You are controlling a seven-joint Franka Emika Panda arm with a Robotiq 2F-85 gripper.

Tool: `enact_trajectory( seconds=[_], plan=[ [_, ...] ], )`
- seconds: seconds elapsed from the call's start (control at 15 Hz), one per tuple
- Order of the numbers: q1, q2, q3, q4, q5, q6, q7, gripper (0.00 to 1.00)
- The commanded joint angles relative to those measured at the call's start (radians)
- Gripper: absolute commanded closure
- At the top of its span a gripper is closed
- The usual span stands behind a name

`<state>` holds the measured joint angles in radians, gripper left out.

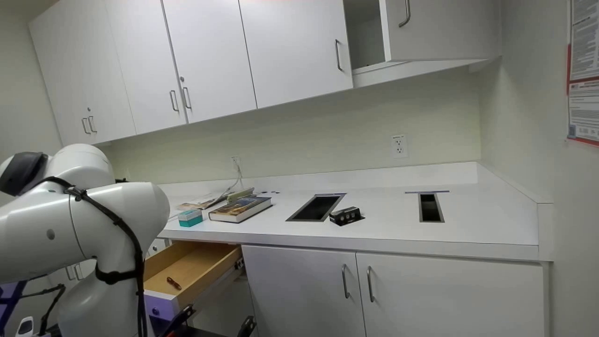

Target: Pull open the top right most drawer of the kitchen cabinet

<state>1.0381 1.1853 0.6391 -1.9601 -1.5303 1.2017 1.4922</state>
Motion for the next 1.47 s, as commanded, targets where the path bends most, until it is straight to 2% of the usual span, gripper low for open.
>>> enact_trajectory(
  seconds=[0.0,0.2,0.6,0.8,1.07,1.4],
  plan=[
    [-0.05,-0.116,0.015,-0.065,-0.004,0.117,-0.087,0.22],
    [-0.083,-0.206,0.027,-0.081,0.017,0.185,-0.176,0.01],
    [-0.244,-0.437,0.131,-0.161,0.104,0.437,-0.392,0.0],
    [-0.328,-0.575,0.171,-0.203,0.186,0.53,-0.465,0.0],
    [-0.455,-0.8,0.231,-0.283,0.362,0.673,-0.582,0.0],
    [-0.637,-1.074,0.289,-0.38,0.685,0.951,-0.909,0.0]
  ],
)
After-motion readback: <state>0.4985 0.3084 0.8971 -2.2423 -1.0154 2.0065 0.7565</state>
